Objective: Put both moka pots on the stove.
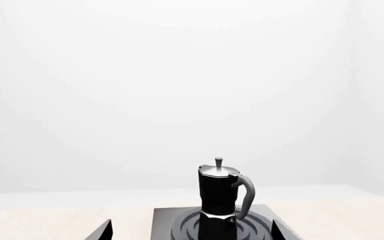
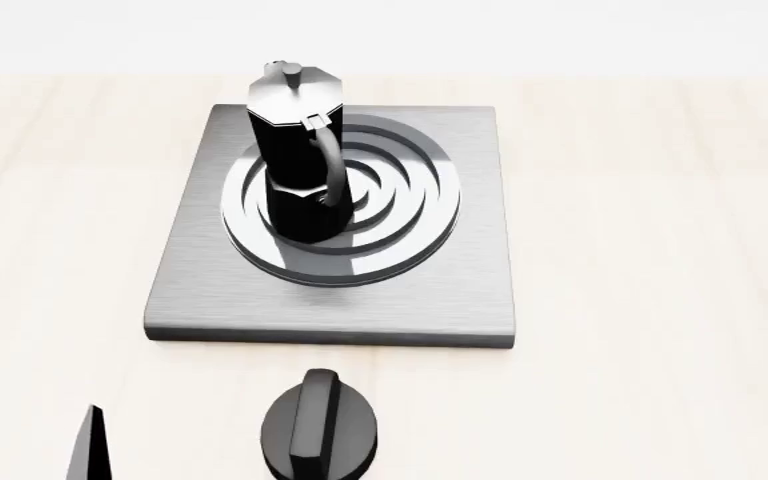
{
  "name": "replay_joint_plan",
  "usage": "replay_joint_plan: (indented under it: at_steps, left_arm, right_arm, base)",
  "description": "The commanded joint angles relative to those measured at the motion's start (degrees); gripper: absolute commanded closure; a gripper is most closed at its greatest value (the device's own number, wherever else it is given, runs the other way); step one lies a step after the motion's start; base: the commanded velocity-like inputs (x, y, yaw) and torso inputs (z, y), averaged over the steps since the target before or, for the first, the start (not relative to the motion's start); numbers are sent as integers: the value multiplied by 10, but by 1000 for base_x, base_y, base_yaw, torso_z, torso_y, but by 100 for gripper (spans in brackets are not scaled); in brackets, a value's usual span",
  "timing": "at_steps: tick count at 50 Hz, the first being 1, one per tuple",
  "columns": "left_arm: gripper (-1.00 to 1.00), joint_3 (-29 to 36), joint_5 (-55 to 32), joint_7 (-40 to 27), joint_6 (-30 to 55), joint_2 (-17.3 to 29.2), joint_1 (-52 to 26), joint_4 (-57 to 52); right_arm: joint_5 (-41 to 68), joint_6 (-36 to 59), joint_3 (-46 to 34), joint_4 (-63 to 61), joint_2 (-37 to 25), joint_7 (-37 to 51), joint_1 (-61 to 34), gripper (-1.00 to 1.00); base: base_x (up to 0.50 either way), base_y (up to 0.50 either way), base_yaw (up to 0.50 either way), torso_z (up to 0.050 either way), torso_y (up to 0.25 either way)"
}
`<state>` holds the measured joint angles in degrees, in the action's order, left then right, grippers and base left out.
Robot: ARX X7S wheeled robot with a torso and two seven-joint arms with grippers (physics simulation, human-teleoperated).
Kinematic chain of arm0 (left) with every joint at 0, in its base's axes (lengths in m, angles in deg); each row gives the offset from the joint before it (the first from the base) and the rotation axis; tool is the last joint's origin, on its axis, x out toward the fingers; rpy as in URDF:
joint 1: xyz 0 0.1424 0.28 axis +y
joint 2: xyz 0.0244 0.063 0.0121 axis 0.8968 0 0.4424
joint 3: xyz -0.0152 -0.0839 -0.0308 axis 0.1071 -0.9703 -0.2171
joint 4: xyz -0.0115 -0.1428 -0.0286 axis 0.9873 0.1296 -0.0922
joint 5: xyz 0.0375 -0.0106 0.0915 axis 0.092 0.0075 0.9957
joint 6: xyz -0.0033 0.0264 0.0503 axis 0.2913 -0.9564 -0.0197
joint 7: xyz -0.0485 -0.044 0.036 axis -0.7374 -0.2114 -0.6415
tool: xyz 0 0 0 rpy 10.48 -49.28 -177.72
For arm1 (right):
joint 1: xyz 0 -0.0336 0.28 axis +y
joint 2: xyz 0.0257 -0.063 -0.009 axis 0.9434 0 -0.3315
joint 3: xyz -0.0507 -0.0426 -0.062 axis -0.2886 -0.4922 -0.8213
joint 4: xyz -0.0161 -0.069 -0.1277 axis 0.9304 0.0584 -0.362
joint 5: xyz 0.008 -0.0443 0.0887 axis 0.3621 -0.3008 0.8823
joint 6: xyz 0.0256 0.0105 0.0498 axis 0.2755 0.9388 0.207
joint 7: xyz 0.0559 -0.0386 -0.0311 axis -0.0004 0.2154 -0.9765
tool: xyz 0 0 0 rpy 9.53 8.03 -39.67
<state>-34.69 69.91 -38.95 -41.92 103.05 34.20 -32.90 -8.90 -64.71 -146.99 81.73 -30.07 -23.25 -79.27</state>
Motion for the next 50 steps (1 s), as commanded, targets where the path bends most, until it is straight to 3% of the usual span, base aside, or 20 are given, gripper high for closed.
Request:
replay_joint_plan:
  at_steps: [1, 36, 43, 48, 50]
  left_arm:
    - [-100, 2, 0, -2, 3, 1, -1, -1]
    - [-100, 10, 5, -5, 5, 2, -7, 3]
    - [-100, 10, 6, -5, 1, 3, -6, 6]
    - [-100, 11, 6, -4, -4, 3, -5, 12]
    - [-100, 11, 6, -5, -5, 3, -5, 12]
  right_arm:
    - [-9, -13, -1, 47, 27, -9, 3, -100]
    - [-43, -73, 1, 199, 121, -34, -7, -100]
    - [-53, -96, 2, 281, 161, -68, -18, -100]
    - [-46, -77, 3, 226, 138, -36, -8, -100]
    - [-52, -90, 3, 276, 160, -59, -16, -100]
  base:
    - [0, 0, 0, 0, 0]
    - [0, 0, 0, 0, 0]
    - [0, 0, 0, 0, 0]
    - [0, 0, 0, 0, 0]
    - [0, 0, 0, 0, 0]
